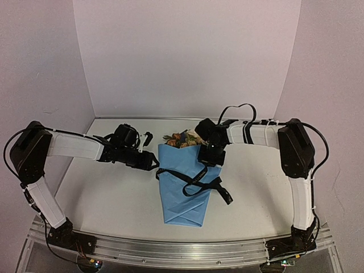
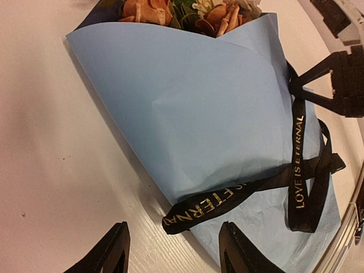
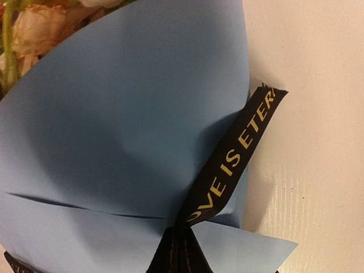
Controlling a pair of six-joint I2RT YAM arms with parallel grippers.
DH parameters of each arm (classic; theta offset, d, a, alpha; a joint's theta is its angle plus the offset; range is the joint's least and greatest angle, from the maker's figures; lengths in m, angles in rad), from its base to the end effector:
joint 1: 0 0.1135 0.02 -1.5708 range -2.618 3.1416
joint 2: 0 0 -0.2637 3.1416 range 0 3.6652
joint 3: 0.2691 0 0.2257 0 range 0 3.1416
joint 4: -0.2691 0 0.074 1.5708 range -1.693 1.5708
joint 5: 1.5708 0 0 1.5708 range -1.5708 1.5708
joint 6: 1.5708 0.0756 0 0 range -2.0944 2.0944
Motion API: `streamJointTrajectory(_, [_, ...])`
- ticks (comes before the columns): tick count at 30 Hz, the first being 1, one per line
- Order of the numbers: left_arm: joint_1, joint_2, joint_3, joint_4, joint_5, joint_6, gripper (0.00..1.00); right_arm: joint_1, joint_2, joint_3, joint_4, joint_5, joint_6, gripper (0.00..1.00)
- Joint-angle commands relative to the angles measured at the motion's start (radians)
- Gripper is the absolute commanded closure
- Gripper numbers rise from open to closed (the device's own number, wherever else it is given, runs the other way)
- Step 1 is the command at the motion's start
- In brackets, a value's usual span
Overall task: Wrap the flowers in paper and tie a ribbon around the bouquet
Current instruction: Pick up the right side of the ribbon from the folded bouquet.
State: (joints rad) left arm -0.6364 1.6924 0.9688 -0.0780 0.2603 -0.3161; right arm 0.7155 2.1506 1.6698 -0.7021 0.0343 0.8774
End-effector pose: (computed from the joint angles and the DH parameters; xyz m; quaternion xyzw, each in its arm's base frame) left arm 0.2756 -0.2279 0.1705 0.1946 0.8996 -0.2775 0.2755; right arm 0.3351 0.2878 0.1482 0.0826 0.9776 0.1260 0.1468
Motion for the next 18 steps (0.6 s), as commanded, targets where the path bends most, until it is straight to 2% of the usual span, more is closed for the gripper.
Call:
streamJointTrajectory(1, [-0.032,0.019,0.029,0.011,-0.055,0.06,0.45,0.001,-0.149,-0.03,0.093,-0.087,-0.125,1.0])
streamJointTrajectory(10, [-0.07,0.059,0.079,-0.007,-0.083,0.133,0.44,0.051,-0.232,-0.046,0.19,-0.398,-0.271,1.0])
streamJointTrajectory(18, [-0.094,0.073,0.1,-0.023,-0.059,0.194,0.42,0.064,-0.271,-0.103,0.362,-0.712,-0.226,1.0])
